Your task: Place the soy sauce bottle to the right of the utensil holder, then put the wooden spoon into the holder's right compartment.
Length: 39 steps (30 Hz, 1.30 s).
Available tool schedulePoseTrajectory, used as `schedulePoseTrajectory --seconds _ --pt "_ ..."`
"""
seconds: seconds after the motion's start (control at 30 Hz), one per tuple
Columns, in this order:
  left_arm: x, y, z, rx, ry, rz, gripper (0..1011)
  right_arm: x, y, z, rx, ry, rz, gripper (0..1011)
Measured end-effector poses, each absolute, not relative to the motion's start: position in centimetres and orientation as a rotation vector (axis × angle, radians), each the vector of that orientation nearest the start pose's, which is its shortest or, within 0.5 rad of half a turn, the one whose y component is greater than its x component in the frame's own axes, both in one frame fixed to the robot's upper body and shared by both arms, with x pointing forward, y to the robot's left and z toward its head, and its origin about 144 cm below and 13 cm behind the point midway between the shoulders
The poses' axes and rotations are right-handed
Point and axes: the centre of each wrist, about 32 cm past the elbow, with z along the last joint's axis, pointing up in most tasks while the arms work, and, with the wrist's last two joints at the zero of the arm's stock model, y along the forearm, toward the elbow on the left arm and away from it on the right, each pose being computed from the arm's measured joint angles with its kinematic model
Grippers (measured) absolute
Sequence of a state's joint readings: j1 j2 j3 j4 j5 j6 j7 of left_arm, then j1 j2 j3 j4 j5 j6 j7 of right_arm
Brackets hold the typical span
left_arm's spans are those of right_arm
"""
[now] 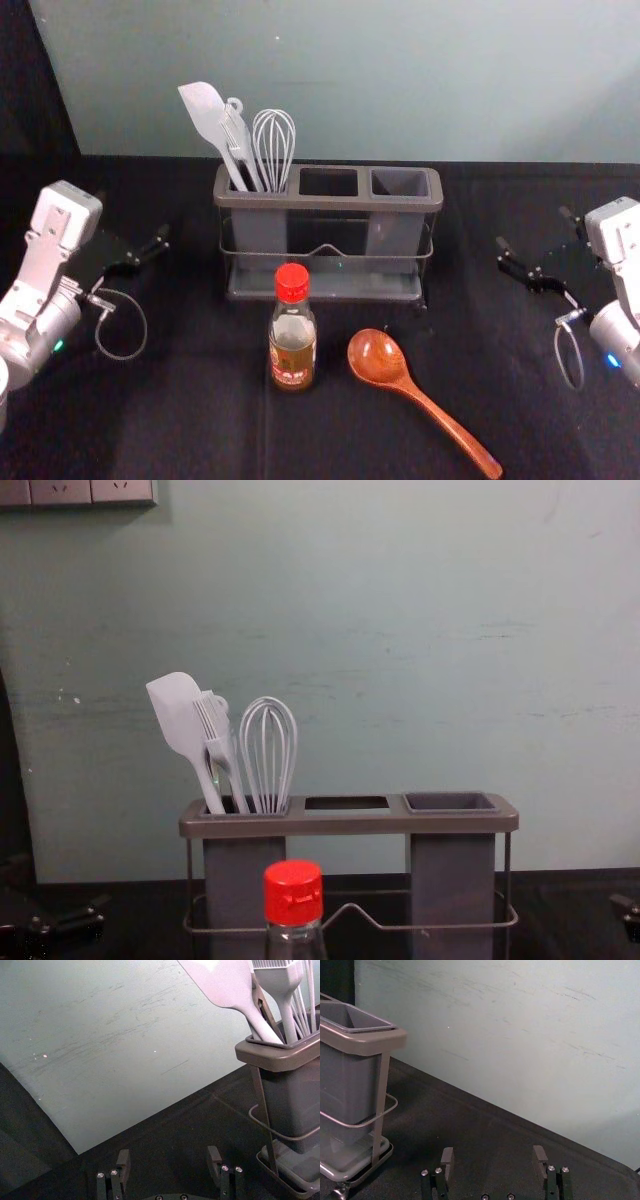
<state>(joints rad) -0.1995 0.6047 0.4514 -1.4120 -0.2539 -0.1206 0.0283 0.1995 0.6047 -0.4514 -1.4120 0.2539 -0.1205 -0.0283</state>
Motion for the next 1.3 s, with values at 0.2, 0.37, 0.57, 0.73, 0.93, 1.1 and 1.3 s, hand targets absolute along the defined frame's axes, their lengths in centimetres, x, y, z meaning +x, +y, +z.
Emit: schedulePoseTrajectory --seconds 0.2,0.37,0.57,0.73,0.93,1.1,1.3 --pt "48.86 30.97 113.98 0.304 -0.285 1.248 1005 48.86 -30.97 113.98 -0.304 -0.285 -1.248 1000" --pt "48.86 30.97 113.98 0.304 -0.285 1.248 1005 48.86 -30.97 113.98 -0.305 -0.285 -1.248 1000" --pt "48.86 30.97 113.98 0.304 -0.285 1.248 1005 48.86 -30.97 113.98 -0.304 -0.285 -1.248 1000" --pt "48.86 30.97 113.98 0.304 -0.285 1.248 1005 48.86 -30.96 113.98 -0.304 -0.285 -1.248 1000" --pt "48.86 30.97 113.98 0.304 -0.285 1.248 1005 48.86 -30.97 113.98 -0.304 -0.285 -1.248 1000" --pt "48.86 30.97 113.98 0.304 -0.285 1.248 1005 48.86 -30.96 113.98 -0.304 -0.285 -1.248 1000" --pt "48.86 30.97 113.98 0.304 -0.285 1.248 1005 48.86 -30.97 113.98 -0.304 -0.285 -1.248 1000"
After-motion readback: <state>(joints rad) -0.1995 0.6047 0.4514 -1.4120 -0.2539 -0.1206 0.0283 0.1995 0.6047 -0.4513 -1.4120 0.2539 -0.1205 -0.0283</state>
